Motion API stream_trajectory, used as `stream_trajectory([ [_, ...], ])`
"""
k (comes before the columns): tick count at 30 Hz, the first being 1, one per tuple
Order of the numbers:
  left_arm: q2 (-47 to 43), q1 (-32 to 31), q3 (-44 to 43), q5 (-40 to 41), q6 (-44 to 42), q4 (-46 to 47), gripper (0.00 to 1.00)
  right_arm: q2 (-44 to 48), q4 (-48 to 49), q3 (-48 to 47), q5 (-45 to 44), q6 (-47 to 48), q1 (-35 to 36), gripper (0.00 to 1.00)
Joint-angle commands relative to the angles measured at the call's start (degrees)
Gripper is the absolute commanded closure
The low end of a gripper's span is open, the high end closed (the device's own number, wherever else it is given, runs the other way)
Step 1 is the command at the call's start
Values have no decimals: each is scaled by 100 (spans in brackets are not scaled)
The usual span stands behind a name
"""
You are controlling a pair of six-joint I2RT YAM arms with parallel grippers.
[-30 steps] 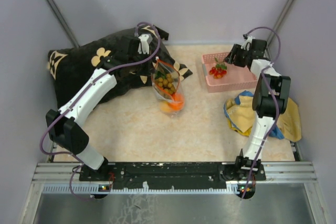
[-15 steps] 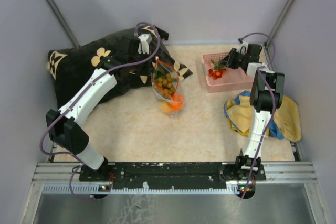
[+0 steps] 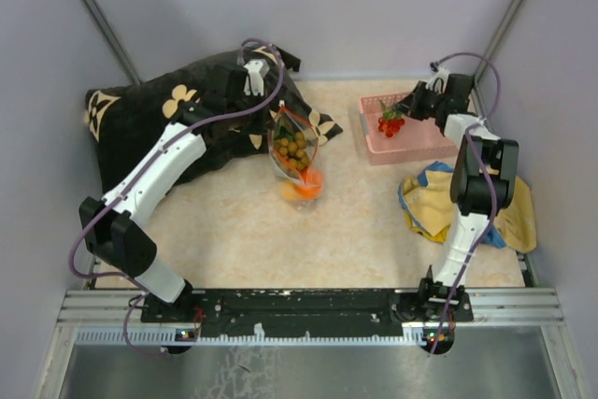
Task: Place the food in the zip-top bag and seal the zipper
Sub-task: Pick up the fake fruit from the bin.
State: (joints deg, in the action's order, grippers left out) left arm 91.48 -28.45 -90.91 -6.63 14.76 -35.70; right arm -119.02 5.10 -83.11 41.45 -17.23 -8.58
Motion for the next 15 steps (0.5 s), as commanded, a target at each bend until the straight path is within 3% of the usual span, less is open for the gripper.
stream_trajectory([
  [1,-266,38,92,-20,42,275,100,1237,11,137,-647,22,162,100],
  [8,-301,41,153,-116,40,352,100,2341,-1035,316,-1927,87,763,100],
  [15,-315,34,204,-228,18,403,100,3431,-1667,426,-2498,-210,1186,100],
])
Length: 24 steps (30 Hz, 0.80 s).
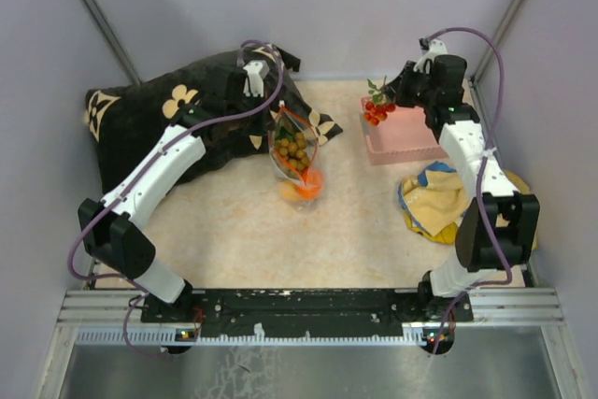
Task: Place the food in the zip-top bag and seal the zipper
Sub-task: Pick up the fake fruit from the bin, then place the fake fruit in the zipper food storage bag.
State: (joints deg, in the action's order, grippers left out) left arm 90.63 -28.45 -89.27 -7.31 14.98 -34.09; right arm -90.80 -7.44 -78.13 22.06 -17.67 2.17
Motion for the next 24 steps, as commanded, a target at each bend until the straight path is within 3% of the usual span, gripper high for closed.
stream_trajectory([
  [1,-226,35,46,-175,-4,252,100,711,-574,-137,-679,-193,201,100],
  [12,-148,41,11,-305,27,357,100,1512,-1524,-554,-2517,-663,1855,100],
  [24,-132,41,42,-413,94,423,100,1535,-2066,-1371,-4171,-1043,3366,100],
])
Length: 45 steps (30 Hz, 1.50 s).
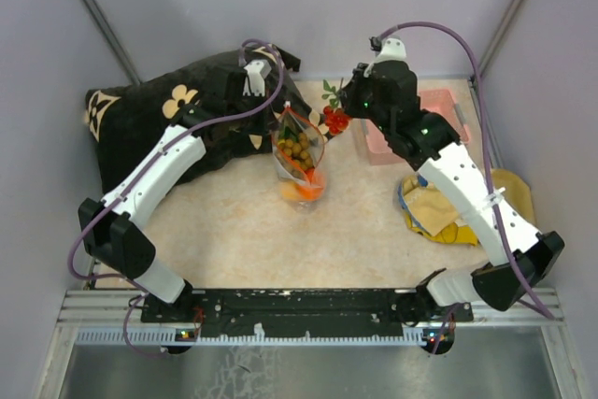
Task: Place the food in the zip-top bag and seal the zipper
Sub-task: Place the fake fruit in the zipper food storage bag.
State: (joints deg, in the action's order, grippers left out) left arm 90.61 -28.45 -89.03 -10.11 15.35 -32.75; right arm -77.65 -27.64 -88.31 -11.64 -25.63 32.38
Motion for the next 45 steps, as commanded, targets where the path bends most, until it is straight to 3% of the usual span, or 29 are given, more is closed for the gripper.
stream_trajectory([
  [1,-127,40,24,-135,60,293,100,230,-54,-343,-856,-337,423,100],
  [12,-70,36,-3,-132,56,281,100,-131,115,-409,-1903,-664,1671,100],
  [21,-49,41,-12,-126,57,283,100,-657,-267,-552,-2661,-532,2033,100],
  [41,-52,37,7,-121,41,268,100,-1310,-1381,-852,-1617,-1079,2075,100],
  [45,-62,39,14,-128,51,270,100,-1294,-1593,-858,-1866,-1083,2072,78],
])
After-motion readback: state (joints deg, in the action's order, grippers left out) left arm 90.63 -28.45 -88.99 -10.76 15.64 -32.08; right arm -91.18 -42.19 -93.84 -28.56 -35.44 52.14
